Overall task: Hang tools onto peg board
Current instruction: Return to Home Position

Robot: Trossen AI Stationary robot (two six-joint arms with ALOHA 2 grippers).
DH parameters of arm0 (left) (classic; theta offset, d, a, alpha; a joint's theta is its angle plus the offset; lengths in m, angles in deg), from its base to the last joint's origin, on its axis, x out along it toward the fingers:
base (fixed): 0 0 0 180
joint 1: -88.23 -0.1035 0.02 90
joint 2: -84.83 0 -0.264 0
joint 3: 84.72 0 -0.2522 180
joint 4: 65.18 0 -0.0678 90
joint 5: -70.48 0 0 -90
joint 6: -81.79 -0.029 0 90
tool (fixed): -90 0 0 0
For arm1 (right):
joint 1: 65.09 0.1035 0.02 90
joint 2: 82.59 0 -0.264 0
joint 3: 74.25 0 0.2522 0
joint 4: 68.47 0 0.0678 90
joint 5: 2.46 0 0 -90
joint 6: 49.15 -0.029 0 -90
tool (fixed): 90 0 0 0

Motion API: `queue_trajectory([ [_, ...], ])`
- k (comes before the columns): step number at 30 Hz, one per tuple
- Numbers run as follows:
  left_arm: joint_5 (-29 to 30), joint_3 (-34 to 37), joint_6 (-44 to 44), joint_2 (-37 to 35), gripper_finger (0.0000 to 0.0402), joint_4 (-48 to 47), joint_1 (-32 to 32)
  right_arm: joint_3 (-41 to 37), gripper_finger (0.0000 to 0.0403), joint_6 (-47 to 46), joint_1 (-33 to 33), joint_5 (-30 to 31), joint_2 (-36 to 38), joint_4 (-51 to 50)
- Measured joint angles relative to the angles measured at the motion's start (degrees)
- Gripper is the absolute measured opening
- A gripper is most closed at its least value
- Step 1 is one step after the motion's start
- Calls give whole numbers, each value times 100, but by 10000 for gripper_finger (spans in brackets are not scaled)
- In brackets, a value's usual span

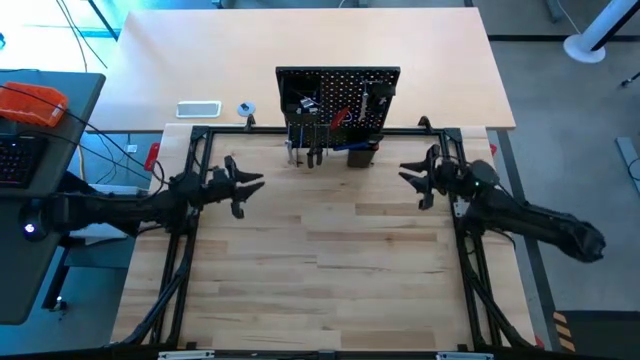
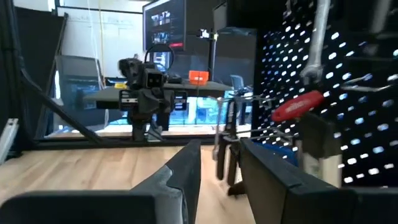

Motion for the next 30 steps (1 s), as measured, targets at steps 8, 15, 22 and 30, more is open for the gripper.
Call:
queue_trajectory([
  [8,-370,0,102,-494,105,-565,-363,-51,105,-176,-1202,-979,274,135],
  [15,-252,-4,-36,-1522,79,-1730,-363,-527,105,-701,-2049,-1377,1255,252],
  [22,-170,-2,-35,-2700,65,-2748,-361,-529,105,-998,-2613,-1890,2217,-472],
  [30,1,-2,-4,-3693,65,-4029,-361,-529,105,-1451,-2919,-2046,2727,-731],
])
